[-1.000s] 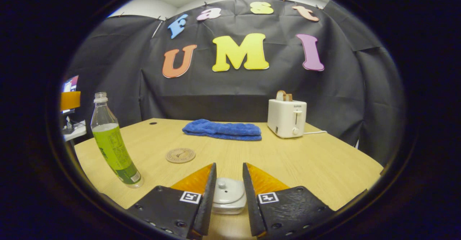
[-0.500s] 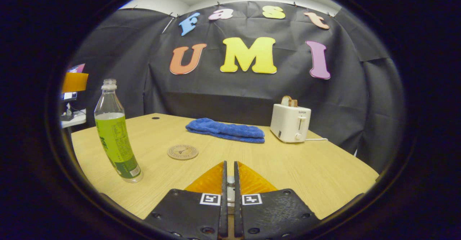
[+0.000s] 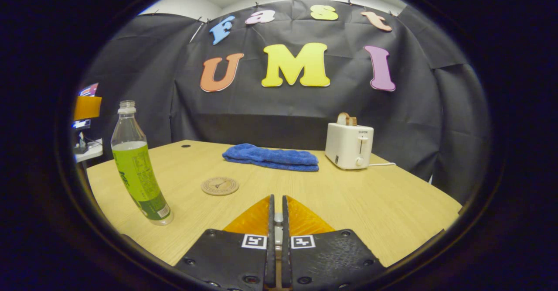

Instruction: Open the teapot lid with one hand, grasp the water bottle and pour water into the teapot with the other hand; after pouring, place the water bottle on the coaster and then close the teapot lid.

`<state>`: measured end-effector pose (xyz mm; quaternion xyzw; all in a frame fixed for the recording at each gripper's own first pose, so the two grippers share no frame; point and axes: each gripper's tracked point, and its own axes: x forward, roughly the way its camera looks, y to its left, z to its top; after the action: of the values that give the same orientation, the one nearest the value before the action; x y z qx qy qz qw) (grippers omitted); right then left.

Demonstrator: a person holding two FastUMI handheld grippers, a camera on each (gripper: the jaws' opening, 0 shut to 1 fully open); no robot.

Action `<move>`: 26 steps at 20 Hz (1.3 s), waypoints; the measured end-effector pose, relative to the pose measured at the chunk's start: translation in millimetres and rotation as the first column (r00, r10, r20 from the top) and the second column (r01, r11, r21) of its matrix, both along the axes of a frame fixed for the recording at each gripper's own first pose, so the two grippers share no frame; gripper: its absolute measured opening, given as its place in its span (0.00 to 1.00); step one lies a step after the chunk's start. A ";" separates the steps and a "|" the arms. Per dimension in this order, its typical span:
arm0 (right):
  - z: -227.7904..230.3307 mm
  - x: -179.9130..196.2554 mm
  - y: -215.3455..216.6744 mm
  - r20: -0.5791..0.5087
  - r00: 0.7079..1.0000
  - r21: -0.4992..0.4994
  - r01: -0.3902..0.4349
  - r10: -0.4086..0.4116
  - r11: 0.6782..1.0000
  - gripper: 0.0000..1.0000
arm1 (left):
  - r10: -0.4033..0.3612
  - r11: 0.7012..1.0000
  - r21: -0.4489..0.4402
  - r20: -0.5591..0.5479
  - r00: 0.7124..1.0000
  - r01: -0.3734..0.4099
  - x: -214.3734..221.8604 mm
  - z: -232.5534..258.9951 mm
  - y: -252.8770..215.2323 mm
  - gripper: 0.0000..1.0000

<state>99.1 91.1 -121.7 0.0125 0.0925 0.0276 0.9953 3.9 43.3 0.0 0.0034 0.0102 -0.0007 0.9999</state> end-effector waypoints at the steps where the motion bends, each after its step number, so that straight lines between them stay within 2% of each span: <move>1: 2.4 0.7 0.5 0.003 1.000 0.004 -0.003 0.003 1.000 0.06 | 0.000 1.000 -0.002 -0.003 1.000 0.000 0.6 -1.2 -0.8 0.98; 2: 2.1 3.0 0.5 0.001 1.000 0.006 -0.010 0.010 1.000 0.01 | -0.003 1.000 -0.004 -0.006 1.000 0.003 0.8 -3.0 -0.3 0.98; 6: 12.1 0.2 4.0 0.001 0.999 -0.001 -0.041 0.041 0.999 0.00 | -0.010 1.000 -0.009 -0.021 1.000 0.010 2.8 -7.4 -2.5 0.98; 10: 42.6 -10.4 4.7 0.046 0.995 0.037 -0.088 0.087 0.995 0.00 | -0.005 1.000 -0.009 -0.024 1.000 0.005 5.6 -10.2 0.2 0.98; 17: 112.3 -33.5 -32.2 0.182 0.983 -0.005 -0.030 0.030 1.000 0.00 | 0.005 1.000 -0.021 -0.063 0.998 -0.007 19.8 -29.3 6.2 0.98; 21: 117.7 -47.7 -56.1 0.183 0.983 0.008 -0.003 0.001 1.000 0.00 | -0.050 0.997 -0.059 -0.083 0.995 0.045 23.8 -37.6 -9.6 0.98; 26: 108.8 -53.0 -67.6 0.175 0.985 0.039 -0.011 0.004 0.999 0.00 | -0.134 0.988 -0.095 -0.108 0.985 0.124 20.5 -45.2 -29.7 0.98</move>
<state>46.0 23.5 -12.9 0.0294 0.0043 0.0342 0.9990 24.3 13.6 -45.3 -0.0398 0.0671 -0.0663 0.9947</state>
